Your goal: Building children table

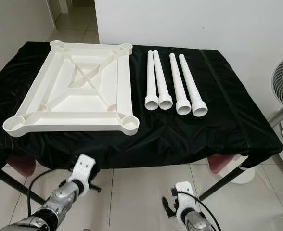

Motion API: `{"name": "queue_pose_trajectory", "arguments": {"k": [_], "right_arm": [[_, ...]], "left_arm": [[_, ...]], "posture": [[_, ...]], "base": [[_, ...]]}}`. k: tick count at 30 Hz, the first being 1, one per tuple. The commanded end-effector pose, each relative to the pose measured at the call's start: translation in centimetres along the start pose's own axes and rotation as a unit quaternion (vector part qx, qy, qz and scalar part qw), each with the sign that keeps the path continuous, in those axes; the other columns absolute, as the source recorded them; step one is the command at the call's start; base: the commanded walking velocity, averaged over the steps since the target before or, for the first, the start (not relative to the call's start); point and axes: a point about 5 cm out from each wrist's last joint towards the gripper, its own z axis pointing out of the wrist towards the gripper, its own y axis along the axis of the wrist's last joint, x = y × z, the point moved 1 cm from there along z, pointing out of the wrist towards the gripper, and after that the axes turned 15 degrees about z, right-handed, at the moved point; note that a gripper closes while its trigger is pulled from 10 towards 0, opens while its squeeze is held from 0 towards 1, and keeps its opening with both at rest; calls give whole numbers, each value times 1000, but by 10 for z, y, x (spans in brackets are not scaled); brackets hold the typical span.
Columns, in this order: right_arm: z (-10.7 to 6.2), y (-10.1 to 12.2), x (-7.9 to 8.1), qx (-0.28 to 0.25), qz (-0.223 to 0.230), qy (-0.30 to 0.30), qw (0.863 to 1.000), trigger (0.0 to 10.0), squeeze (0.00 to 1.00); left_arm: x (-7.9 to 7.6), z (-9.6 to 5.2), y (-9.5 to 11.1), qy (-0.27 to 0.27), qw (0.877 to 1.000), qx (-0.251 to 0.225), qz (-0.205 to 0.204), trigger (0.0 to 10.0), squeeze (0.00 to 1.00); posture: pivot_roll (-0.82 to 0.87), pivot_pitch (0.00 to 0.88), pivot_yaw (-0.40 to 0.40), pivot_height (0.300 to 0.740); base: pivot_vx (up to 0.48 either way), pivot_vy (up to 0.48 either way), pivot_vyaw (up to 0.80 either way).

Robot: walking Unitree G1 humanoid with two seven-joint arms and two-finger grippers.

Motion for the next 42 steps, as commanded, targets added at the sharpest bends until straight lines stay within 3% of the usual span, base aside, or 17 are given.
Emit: {"name": "queue_pose_trajectory", "arguments": {"k": [1,2,3,5,6,12,16,21,23,24,25,27,28,32,34,41,42], "right_arm": [[-4,-2,2,-1,12,35,999,10000,0],[-4,-2,2,-1,12,35,999,10000,0],[-8,2,5,-9,9,91,996,10000,0],[-10,5,7,-14,6,116,993,10000,0],[-13,9,9,-16,-3,153,988,10000,0],[-19,14,10,-7,-23,203,979,10000,0],[-21,17,9,-6,-24,219,975,10000,0],[-33,30,14,-19,-16,282,959,10000,0],[-49,48,21,-37,3,347,937,10000,0],[-49,48,21,-37,3,347,937,10000,0],[-60,63,26,-46,6,389,920,10000,0],[-65,70,28,-49,6,406,913,10000,0],[-74,89,33,-68,7,439,896,10000,0],[-81,105,37,-86,8,462,883,10000,0],[-90,133,40,-121,5,486,865,10000,0],[-92,158,39,-157,10,476,865,10000,0],[-81,169,35,-176,19,429,886,10000,0]], "left_arm": [[-32,-15,7,-299,951,-76,2,10000,0],[-32,-15,7,-299,951,-76,2,10000,0],[-33,-25,8,-355,931,-86,9,10000,0],[-34,-30,10,-377,921,-93,13,10000,0],[-34,-39,14,-412,906,-96,21,10000,0],[-34,-57,6,-467,881,-59,55,10000,0],[-33,-61,2,-466,881,-55,58,10000,0],[-28,-72,23,-476,873,-92,48,10000,0],[-23,-79,49,-484,865,-128,42,10000,0],[-23,-79,49,-484,865,-128,42,10000,0],[-17,-81,72,-479,862,-160,42,10000,0],[-16,-82,81,-478,860,-172,43,10000,0],[-13,-85,104,-478,853,-203,45,10000,0],[-12,-89,120,-480,847,-224,45,10000,0],[-10,-96,144,-484,835,-256,45,10000,0],[-3,-98,163,-465,839,-281,29,10000,0],[4,-88,171,-423,857,-293,16,10000,0]], "posture": [[-4,74,4,740],[-4,74,4,740],[-4,74,4,740],[-6,78,9,740],[-6,78,9,740],[-9,81,15,740],[-6,85,13,740],[-2,89,9,740],[-2,91,6,740],[-2,91,6,740],[2,93,1,740],[2,93,1,740],[1,90,2,740],[1,90,2,740],[1,83,5,740],[5,79,5,740],[8,76,5,740]], "base": [[0,0,0],[0,0,0],[0,0,0],[0,0,0],[0,0,0],[0,0,0],[0,0,0],[0,0,0],[0,0,0],[0,0,0],[0,0,0],[0,0,0],[0,0,0],[0,0,0],[0,0,0],[0,0,0],[0,0,0]]}}
